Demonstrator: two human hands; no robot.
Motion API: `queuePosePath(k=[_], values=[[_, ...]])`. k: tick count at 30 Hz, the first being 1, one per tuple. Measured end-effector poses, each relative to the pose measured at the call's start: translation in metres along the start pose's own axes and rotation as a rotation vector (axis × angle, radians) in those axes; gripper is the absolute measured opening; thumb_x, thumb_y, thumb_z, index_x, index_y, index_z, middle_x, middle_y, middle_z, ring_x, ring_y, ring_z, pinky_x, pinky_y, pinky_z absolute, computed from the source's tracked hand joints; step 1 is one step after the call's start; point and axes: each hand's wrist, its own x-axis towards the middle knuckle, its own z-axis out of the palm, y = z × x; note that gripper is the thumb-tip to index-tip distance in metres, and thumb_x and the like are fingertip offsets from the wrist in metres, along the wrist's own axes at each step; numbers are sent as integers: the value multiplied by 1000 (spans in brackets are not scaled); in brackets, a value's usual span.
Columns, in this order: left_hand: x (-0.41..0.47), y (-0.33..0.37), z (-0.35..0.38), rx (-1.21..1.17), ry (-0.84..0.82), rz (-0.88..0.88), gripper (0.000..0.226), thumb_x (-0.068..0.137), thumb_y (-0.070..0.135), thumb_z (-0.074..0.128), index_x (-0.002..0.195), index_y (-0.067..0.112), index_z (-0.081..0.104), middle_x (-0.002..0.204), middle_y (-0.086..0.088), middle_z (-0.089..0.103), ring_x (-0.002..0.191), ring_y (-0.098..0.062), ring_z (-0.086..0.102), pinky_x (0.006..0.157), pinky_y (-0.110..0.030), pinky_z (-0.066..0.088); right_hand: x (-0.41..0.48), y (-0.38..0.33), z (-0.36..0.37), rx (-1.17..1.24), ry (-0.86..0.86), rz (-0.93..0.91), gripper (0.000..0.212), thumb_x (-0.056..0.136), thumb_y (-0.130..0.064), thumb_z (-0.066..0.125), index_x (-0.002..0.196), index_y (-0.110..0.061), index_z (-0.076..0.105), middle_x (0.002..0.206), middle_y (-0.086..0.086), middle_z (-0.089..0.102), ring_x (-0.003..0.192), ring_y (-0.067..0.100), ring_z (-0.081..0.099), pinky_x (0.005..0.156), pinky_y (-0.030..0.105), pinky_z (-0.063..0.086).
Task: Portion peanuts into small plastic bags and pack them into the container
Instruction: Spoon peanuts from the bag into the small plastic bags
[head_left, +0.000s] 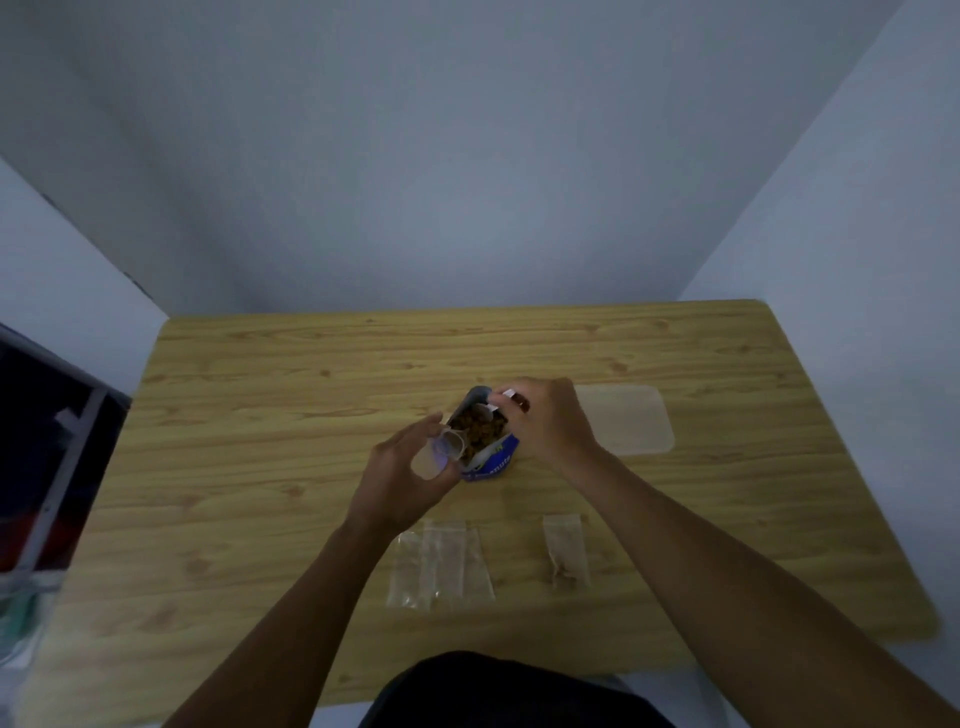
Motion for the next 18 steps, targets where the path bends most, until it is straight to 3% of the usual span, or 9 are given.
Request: queuePosePath(k=[3,7,12,15,18], values=[[-4,-2,-2,-10,-11,3,57,76,32,77,127,11,64,139,2,59,124,-5,57,100,-36,52,-1,5,-8,29,28,165,18,89,-38,72,94,-24,82,84,-7,78,73,7,71,63,26,56],[-5,-2,-2,-24,-29,16,53,76,33,76,125,15,66,141,2,57,125,-6,57,101,-37,52,-7,7,-5,138,2,315,16,87,-33,76,95,-21,83,87,-6,79,77,6,72,64,23,53],[-3,-4,-2,-33,-64,-1,62,76,45,69,131,17,62,143,4,56,128,-6,55,102,-38,51,-13,-4,1,126,25,261,17,87,-35,77,95,-22,83,84,-6,79,64,-4,60,60,19,44],[-4,-4,-3,-15,-60,12,56,77,38,74,129,20,62,143,2,55,128,-8,55,102,-40,52,-20,-10,5,97,-1,246,17,85,-37,77,92,-23,83,80,-4,79,65,3,66,58,26,53],[-5,-1,-3,-12,-46,33,51,76,29,77,125,20,64,141,0,58,126,-10,58,99,-42,53,-25,-10,10,157,22,351,15,86,-32,77,91,-19,83,81,-1,79,74,11,73,66,36,60]])
